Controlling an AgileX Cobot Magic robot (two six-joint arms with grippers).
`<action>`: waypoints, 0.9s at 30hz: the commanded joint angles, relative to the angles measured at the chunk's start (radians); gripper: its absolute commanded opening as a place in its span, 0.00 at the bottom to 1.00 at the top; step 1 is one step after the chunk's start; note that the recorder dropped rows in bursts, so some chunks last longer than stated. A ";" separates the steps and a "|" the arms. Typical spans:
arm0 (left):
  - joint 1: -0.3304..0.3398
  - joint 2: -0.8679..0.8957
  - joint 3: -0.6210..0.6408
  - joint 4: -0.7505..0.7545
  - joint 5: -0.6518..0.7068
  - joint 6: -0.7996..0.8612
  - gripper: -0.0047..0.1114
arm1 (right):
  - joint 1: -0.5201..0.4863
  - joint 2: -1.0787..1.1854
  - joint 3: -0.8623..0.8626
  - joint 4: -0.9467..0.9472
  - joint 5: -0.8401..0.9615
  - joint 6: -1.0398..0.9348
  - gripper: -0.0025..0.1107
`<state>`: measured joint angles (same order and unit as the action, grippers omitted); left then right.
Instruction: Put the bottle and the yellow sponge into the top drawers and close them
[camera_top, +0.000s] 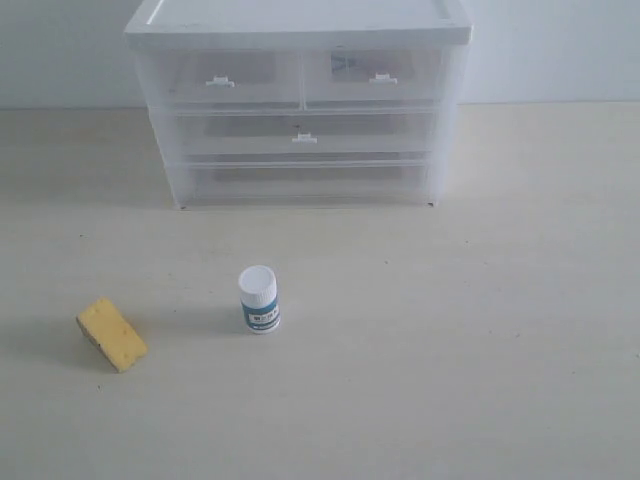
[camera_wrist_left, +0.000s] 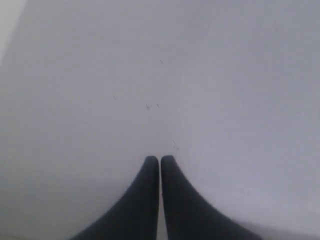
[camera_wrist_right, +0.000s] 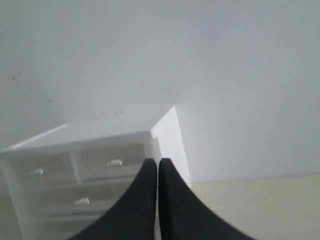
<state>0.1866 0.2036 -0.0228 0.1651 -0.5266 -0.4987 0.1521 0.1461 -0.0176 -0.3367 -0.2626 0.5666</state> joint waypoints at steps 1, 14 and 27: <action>0.002 0.424 -0.110 0.507 -0.194 -0.357 0.07 | -0.002 0.270 -0.025 -0.382 -0.154 0.284 0.03; -0.310 1.505 -0.453 0.555 -0.694 -0.485 0.07 | -0.002 0.824 -0.054 -0.418 -0.492 0.204 0.03; -0.369 1.669 -0.810 0.392 -0.370 -0.950 0.46 | -0.002 0.862 -0.054 -0.408 -0.540 0.204 0.03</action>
<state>-0.1752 1.8429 -0.8070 0.5625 -0.9174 -1.3763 0.1521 1.0025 -0.0675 -0.7467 -0.7913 0.7788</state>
